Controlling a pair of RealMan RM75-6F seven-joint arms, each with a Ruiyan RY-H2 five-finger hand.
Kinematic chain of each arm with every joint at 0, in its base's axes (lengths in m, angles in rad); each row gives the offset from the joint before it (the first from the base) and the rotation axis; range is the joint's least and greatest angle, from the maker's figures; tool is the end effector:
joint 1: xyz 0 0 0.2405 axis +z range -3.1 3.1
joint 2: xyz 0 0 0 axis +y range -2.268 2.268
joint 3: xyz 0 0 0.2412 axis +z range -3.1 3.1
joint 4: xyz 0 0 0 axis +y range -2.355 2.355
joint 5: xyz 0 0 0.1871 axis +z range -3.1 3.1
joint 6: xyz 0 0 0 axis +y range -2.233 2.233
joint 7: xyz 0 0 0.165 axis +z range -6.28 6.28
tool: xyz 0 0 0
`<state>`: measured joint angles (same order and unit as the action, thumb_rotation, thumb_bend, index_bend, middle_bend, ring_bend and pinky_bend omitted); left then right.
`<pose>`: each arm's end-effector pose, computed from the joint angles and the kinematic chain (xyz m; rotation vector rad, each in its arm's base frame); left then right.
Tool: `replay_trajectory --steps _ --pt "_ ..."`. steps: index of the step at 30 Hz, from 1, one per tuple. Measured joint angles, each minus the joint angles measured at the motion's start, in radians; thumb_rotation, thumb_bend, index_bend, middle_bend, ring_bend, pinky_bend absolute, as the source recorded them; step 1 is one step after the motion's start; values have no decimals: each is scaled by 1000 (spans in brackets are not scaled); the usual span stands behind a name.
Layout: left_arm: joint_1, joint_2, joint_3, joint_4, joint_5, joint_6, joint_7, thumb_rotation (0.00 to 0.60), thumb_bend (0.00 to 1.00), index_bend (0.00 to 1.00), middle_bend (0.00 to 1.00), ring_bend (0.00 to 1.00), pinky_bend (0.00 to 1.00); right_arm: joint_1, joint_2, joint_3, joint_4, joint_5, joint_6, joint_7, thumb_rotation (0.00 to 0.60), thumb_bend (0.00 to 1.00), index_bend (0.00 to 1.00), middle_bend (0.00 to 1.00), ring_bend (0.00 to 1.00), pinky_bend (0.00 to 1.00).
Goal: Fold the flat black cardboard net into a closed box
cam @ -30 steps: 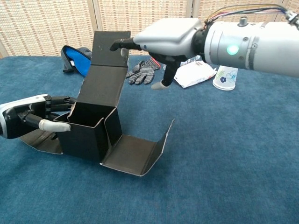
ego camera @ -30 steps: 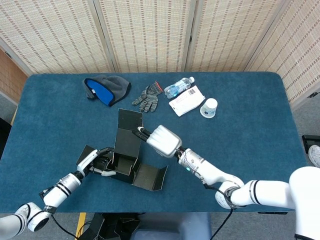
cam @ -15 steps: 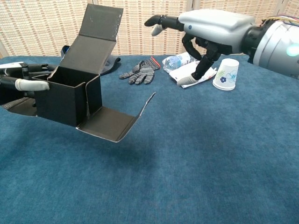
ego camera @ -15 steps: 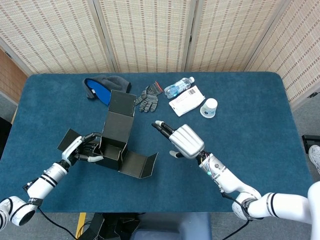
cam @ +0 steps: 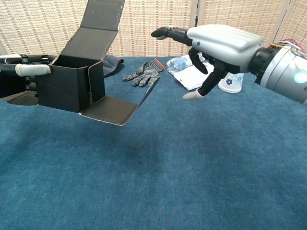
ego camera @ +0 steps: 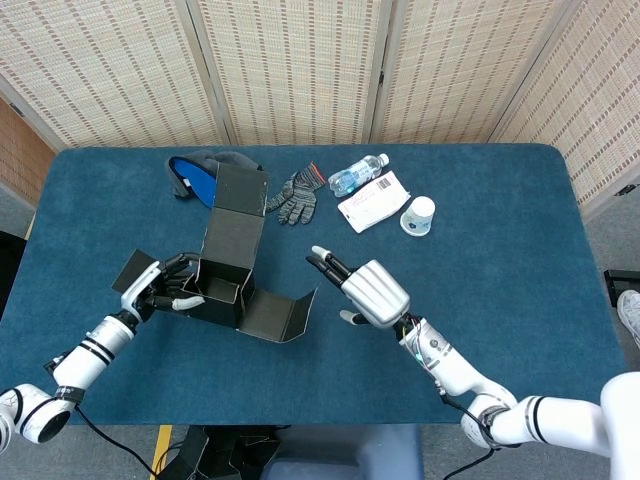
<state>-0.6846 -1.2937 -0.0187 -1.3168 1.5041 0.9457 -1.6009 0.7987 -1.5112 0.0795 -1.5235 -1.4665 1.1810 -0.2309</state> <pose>-0.2088 0.3493 0.0689 -1.0791 -2.3309 -1.5416 -0.0745 -0.3217 0.0210 2.0005 -0.5939 1.2536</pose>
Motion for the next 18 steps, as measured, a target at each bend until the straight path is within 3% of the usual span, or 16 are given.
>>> replay_trajectory --steps 18 --pt "-8 39 -47 -67 -20 -38 -69 600 95 287 302 663 685 -25 -298 75 234 -96 155 -52 600 0 0 0 634 964"
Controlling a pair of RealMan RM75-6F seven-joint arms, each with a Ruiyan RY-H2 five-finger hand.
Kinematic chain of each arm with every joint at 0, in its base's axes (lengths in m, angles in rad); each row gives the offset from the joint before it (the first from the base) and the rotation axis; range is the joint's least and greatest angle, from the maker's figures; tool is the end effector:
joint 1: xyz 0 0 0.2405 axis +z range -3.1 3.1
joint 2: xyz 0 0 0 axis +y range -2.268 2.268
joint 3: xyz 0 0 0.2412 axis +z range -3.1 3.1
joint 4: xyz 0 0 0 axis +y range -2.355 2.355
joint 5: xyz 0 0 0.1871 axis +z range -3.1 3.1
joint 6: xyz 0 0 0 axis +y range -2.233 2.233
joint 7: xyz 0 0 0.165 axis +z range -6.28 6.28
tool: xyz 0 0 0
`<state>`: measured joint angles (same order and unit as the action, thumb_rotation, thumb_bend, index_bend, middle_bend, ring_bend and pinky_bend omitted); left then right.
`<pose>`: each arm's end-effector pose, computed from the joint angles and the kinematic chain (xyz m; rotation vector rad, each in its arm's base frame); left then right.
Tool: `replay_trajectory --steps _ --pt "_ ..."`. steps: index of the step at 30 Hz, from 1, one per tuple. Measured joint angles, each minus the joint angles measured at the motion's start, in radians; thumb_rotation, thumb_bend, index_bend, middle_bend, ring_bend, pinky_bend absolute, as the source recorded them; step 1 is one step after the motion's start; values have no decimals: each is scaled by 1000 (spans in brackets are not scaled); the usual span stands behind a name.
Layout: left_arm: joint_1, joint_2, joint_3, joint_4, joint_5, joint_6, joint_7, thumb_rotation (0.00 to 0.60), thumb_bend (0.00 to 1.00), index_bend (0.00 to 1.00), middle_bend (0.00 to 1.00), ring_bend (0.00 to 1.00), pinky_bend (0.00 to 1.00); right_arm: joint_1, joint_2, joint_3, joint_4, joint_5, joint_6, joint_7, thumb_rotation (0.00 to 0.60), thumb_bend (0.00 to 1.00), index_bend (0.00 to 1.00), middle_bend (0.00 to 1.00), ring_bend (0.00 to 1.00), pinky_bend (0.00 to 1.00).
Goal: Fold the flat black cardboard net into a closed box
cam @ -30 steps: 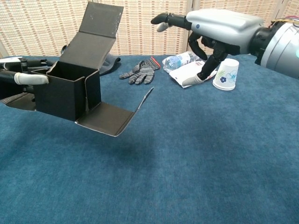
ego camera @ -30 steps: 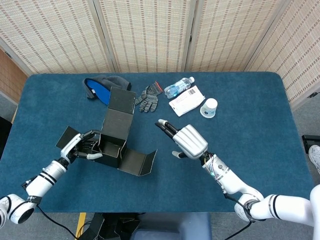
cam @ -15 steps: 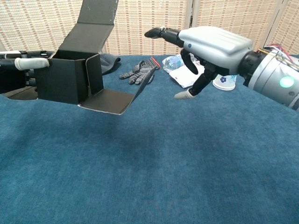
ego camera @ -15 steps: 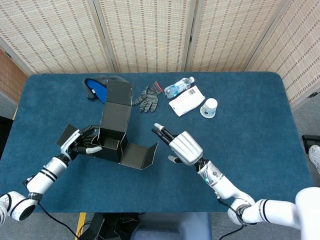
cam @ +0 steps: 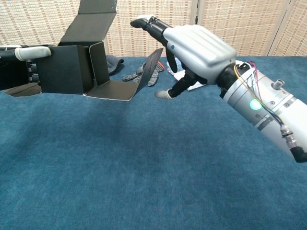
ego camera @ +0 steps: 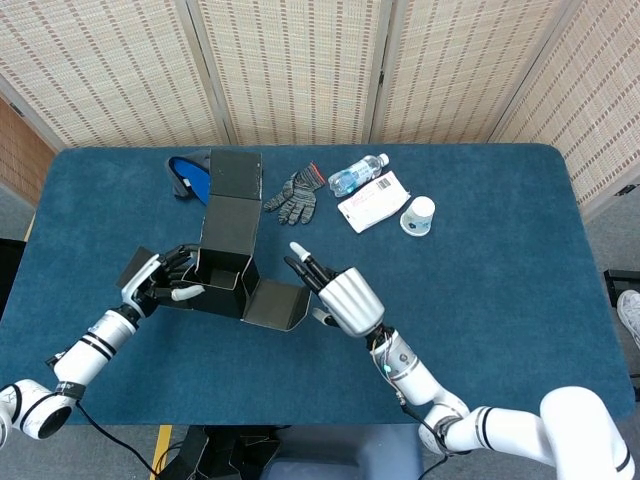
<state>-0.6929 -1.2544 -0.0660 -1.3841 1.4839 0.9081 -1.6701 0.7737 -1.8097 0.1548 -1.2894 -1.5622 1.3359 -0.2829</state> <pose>-0.1944 0.3536 0.0768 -0.9729 -2.4224 -1.5912 -0.0460 -0.3132 -0.0153 1.8188 -0.4942 1.4433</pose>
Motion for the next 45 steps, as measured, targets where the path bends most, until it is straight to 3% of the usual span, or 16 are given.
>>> replay_trajectory --steps 15,27,37,45 --pt "-7 18 -15 -36 4 -23 2 600 94 286 302 663 685 45 -116 47 153 -52 28 36 600 0 0 0 619 965" --pt "-3 16 6 -42 30 -29 35 600 95 282 302 664 685 85 -139 86 195 -72 41 54 600 0 0 0 619 964" --pt "-5 -35 32 2 62 -19 104 600 94 279 302 661 685 112 -121 80 196 -74 -12 49 600 0 0 0 620 964" --pt "-9 -108 31 59 45 -20 236 600 94 279 302 659 685 124 -112 57 213 -72 -57 42 600 0 0 0 634 965"
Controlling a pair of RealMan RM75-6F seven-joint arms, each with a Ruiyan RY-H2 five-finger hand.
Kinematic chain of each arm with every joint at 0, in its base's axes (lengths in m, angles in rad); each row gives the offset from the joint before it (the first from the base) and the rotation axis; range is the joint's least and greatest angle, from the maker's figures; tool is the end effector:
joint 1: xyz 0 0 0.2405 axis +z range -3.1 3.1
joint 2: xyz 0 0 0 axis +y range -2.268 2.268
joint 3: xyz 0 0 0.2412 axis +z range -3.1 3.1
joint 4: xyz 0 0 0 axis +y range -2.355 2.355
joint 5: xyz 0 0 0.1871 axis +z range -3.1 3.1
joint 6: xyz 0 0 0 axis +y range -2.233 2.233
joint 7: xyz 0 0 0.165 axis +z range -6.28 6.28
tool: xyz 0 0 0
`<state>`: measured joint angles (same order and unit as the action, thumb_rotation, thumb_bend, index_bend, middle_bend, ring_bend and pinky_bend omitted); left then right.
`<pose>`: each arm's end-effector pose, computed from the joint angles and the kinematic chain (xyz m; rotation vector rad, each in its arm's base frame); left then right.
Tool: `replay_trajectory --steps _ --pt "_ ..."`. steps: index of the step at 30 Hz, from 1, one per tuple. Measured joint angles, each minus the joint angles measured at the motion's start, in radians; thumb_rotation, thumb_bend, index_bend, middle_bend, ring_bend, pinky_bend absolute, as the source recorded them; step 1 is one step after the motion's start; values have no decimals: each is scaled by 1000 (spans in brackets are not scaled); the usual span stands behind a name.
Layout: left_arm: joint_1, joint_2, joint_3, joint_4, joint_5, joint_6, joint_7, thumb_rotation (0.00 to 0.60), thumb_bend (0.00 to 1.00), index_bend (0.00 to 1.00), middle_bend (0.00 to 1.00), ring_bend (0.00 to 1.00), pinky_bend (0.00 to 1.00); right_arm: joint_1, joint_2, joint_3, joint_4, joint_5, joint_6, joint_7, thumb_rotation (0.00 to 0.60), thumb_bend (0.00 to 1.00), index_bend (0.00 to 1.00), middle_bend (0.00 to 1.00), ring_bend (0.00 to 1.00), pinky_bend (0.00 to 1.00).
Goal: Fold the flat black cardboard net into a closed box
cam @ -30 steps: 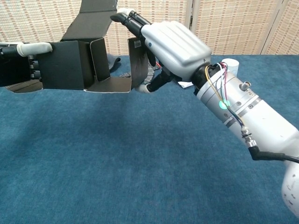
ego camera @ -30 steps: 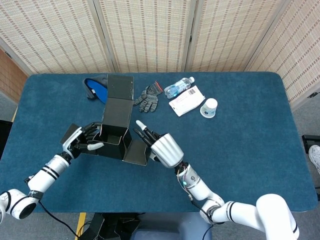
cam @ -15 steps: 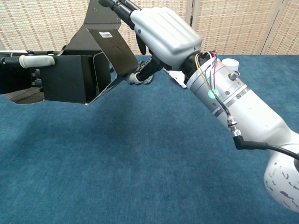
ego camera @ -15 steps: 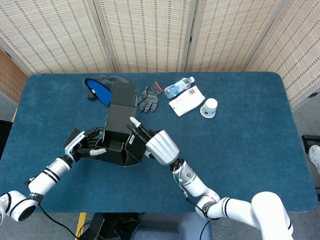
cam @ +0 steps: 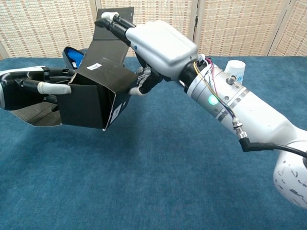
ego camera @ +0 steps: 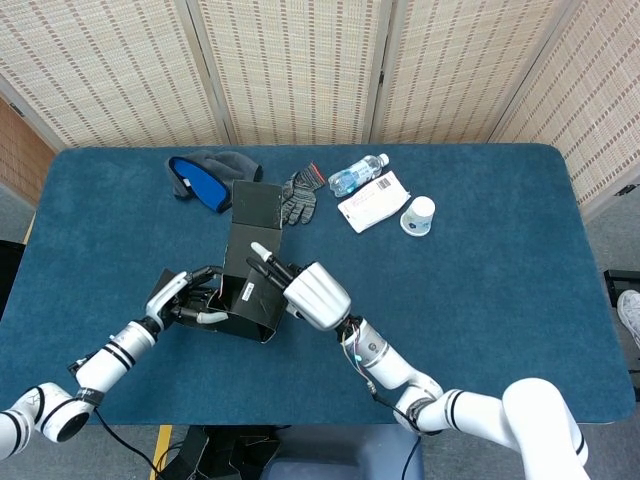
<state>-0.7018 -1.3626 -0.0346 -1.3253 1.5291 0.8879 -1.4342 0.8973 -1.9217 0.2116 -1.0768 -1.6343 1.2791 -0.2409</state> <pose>-0.1918 0.3423 0.0354 -1.2711 -2.2813 -1.4343 -0.0089 -0.3294 -0.0405 1.8885 -0.3229 1.4732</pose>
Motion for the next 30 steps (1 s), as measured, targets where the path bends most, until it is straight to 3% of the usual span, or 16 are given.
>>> replay_trajectory --steps 14,30 --pt "20 -167 0 145 -50 7 254 600 95 270 302 659 688 22 -30 -77 128 -41 -55 43 600 0 0 27 666 964" --pt "37 -209 29 207 -26 11 303 600 94 186 235 654 690 56 -113 -124 296 -79 -71 113 600 6 0 50 679 965"
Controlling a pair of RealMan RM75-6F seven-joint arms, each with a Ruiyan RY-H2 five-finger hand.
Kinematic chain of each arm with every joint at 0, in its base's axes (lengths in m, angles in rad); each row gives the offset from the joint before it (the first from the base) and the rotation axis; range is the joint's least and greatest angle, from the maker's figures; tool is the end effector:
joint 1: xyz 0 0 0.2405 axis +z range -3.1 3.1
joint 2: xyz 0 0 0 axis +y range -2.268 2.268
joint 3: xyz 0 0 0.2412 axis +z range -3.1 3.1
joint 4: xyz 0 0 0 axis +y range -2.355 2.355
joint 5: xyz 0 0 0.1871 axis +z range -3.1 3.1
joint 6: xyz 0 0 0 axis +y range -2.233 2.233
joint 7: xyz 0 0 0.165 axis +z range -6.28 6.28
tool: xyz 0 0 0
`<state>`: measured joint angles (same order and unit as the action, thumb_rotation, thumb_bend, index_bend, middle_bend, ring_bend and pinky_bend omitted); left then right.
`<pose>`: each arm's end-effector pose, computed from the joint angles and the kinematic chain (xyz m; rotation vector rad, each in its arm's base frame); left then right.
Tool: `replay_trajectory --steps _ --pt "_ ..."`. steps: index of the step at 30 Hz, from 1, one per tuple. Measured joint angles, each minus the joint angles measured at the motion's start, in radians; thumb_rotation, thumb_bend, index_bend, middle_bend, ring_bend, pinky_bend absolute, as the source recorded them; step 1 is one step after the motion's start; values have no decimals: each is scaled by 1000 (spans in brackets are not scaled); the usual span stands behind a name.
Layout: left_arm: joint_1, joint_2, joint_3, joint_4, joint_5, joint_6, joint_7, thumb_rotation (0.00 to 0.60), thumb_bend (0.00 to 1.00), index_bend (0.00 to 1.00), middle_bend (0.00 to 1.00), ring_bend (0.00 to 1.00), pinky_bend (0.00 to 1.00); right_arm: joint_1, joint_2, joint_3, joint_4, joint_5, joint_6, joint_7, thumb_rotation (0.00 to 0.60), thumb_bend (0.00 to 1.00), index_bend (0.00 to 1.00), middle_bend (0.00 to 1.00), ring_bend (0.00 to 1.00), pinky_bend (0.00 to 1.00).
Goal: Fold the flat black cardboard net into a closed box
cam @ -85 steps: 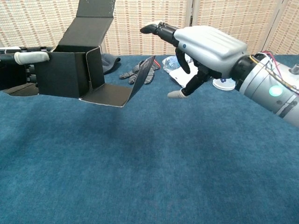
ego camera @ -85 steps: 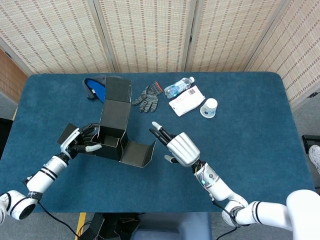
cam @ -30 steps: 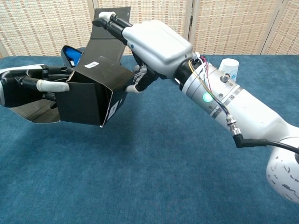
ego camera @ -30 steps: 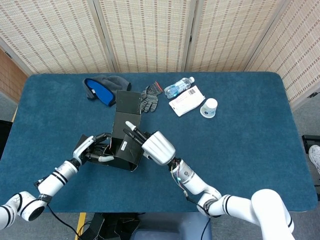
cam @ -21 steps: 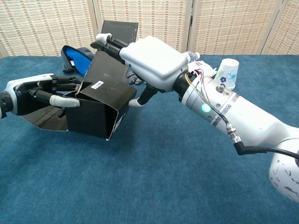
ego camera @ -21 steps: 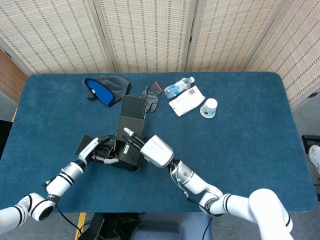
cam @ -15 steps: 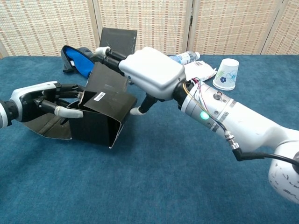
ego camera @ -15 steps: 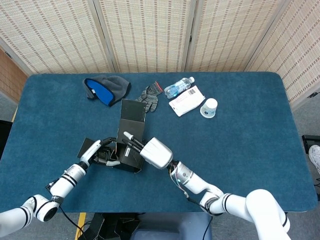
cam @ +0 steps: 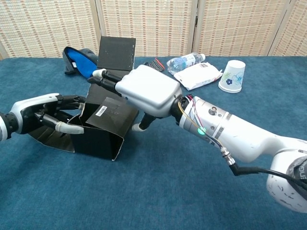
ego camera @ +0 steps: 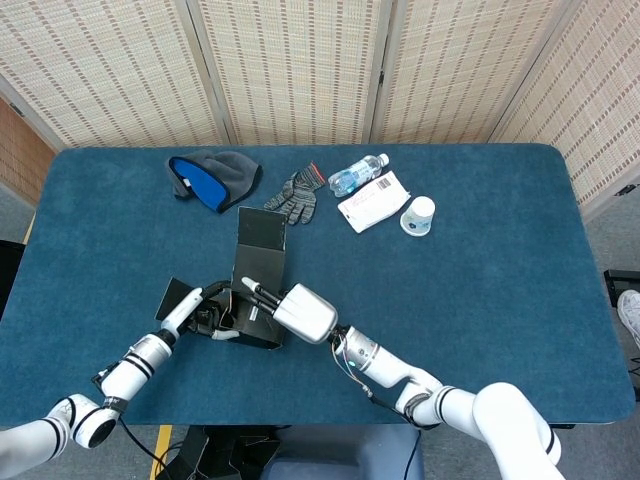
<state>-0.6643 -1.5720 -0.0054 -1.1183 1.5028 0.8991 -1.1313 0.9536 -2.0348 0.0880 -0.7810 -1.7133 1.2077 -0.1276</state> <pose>-0.2153 0.3340 -0.0160 -1.4649 -2.0167 -1.2927 -0.0245 -0.3259 -0.0946 2.1230 -0.1775 1.3172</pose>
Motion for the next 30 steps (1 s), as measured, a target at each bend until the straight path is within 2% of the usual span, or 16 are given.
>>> replay_trajectory --steps 7,12,18,25,30 --pt "0 5 6 -2 9 3 1 600 94 95 170 642 689 20 -21 -8 45 -12 3 34 600 21 0 63 690 965" --pt "-2 16 13 -9 21 0 -14 600 95 79 155 636 689 29 -25 -18 63 -24 12 74 600 65 19 116 712 964" --pt "-1 10 14 -6 24 8 -21 600 95 117 155 645 690 41 -23 -35 90 -40 25 124 600 109 142 197 744 964" --pt "-4 -4 14 8 24 5 -29 600 94 182 179 656 691 48 -22 -49 102 -45 19 137 600 113 190 212 747 964" --pt "-5 -7 14 13 25 5 -38 600 94 190 186 661 691 56 -21 -54 109 -49 21 159 600 114 229 239 758 966"
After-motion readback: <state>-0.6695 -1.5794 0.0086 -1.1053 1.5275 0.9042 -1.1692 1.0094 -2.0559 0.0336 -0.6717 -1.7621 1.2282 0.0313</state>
